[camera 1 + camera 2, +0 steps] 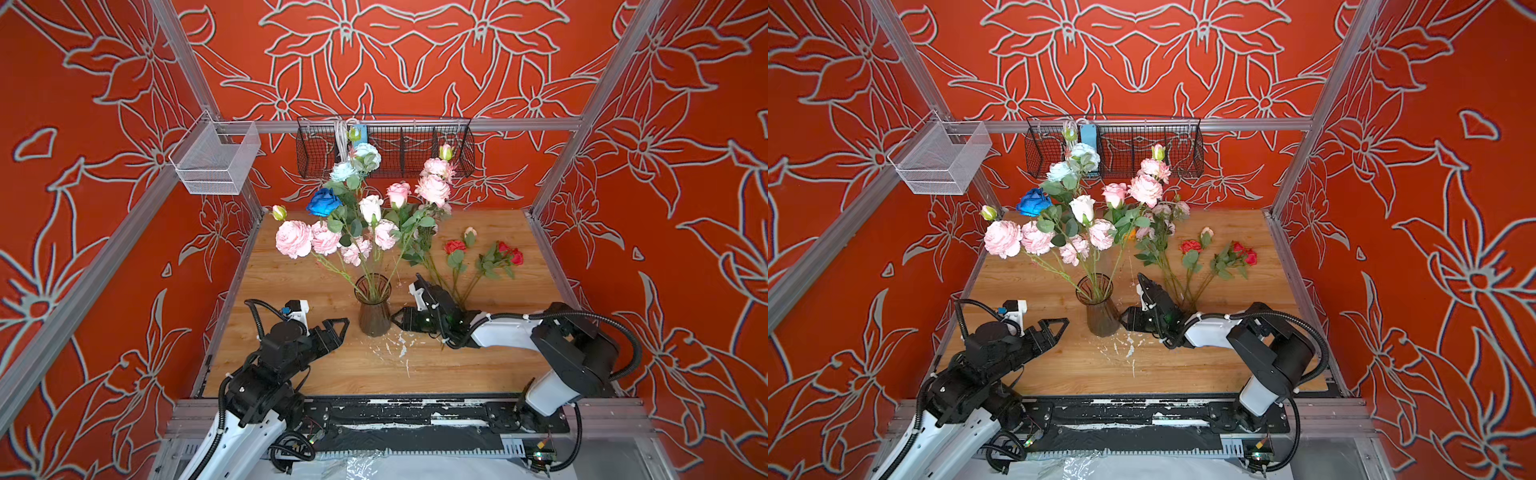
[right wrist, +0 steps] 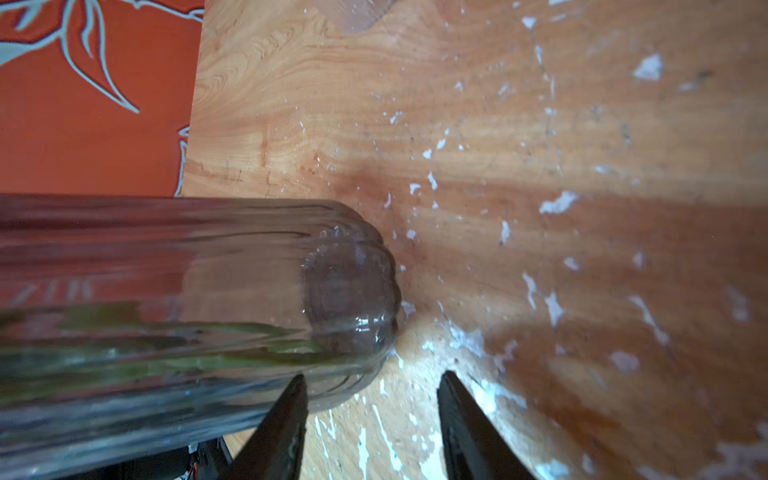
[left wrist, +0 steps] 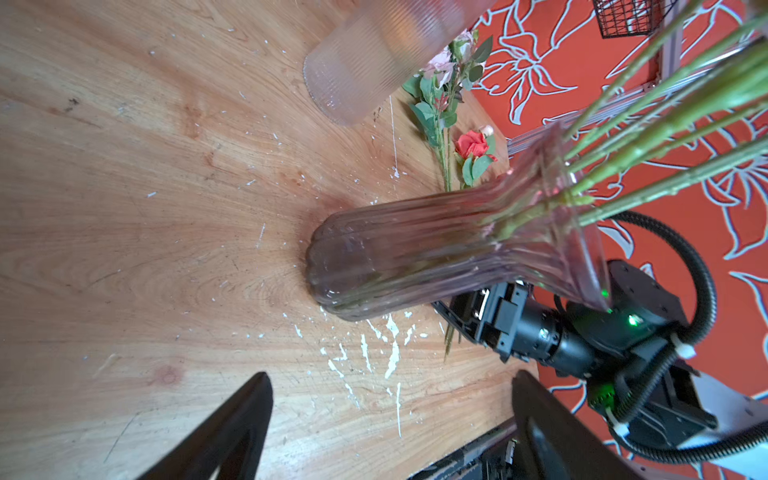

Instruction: Arrange the flowers into the vase

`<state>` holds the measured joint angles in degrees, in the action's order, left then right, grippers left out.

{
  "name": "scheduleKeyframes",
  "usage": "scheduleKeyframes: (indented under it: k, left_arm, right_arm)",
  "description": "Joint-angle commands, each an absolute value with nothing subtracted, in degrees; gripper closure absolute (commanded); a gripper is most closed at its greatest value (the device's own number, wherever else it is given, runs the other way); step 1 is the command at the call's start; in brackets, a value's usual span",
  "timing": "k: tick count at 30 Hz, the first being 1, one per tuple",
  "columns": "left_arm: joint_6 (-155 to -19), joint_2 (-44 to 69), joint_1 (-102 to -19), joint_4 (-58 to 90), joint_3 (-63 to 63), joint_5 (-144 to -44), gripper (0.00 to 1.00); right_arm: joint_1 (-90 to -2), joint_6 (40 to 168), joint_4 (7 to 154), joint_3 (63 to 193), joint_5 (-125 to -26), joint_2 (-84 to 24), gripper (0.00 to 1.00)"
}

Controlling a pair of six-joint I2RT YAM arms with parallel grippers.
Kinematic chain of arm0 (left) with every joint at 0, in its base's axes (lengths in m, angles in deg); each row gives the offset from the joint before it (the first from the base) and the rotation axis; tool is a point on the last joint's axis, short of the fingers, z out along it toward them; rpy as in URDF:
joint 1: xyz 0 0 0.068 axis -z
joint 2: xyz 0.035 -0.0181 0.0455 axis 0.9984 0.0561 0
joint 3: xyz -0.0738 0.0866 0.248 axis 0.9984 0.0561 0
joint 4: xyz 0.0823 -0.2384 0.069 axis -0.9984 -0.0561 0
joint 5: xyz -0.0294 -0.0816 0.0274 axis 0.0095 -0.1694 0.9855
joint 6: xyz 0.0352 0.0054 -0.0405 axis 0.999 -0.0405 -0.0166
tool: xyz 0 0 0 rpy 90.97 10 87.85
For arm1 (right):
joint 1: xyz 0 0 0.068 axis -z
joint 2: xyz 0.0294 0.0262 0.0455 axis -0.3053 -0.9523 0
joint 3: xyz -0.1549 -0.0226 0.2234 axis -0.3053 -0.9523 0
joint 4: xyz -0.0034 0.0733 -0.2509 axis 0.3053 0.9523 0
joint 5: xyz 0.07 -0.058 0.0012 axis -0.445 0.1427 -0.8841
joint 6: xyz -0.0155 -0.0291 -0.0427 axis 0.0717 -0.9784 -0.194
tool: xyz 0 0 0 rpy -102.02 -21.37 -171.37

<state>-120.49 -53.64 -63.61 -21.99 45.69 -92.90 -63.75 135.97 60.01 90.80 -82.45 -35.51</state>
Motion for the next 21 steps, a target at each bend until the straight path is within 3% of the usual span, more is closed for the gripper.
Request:
scheduleKeyframes:
  k: [1,10,21]
  left_arm:
    - [-119.0,-53.8,-63.9,-26.3,43.3,-93.9,0.12]
    - [-119.0,-54.0,-64.0,-28.5,44.6,-95.8,0.23]
    - [-122.2,-60.6,-63.9,-23.0,53.5,-91.5,0.17]
  right_arm:
    - [-64.5,135.3,58.2,94.3,-83.0,-37.1,0.47]
    - [-65.4,135.1,59.2,100.8,-83.2,-41.9,0.48]
    - [-67.9,136.3,57.0,111.2,-81.9,-51.1,0.48]
